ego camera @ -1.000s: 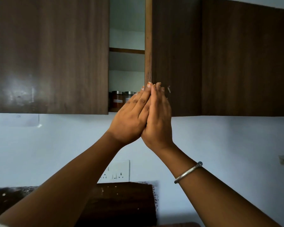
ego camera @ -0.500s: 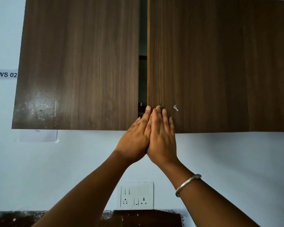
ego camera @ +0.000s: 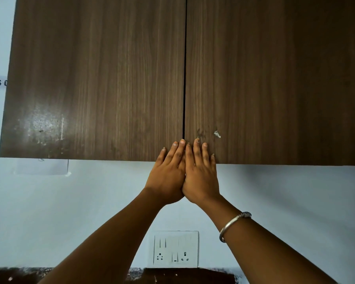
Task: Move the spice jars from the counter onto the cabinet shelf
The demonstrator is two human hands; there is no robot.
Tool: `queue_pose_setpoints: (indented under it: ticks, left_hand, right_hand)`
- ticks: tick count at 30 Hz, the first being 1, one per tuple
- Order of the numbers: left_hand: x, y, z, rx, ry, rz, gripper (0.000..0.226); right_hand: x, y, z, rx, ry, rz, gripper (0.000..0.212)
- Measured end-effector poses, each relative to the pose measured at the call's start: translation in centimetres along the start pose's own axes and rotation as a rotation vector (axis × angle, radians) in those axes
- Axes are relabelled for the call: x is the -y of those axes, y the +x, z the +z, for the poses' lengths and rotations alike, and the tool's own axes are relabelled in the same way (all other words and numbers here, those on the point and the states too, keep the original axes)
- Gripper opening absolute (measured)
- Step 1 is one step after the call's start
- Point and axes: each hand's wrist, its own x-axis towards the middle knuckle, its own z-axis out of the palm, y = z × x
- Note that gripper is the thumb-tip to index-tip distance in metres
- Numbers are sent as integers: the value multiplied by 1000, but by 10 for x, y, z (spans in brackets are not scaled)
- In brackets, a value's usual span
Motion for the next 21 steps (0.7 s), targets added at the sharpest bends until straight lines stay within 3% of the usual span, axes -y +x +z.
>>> queue_pose_setpoints:
  ticks: [7,11,21]
  left_hand:
    - [-10,4,-9,140,-127,-48,106]
    - [-12,-3,-34,201,-39,-54,106]
    - [1,-29,-96,100,170,-145,105]
  right_hand:
    - [-15,3,-21,221,48,-60,93]
    - [-20,2,-44,340,65,-42,95]
    - [-52,-32,-98,216,-39,94,106]
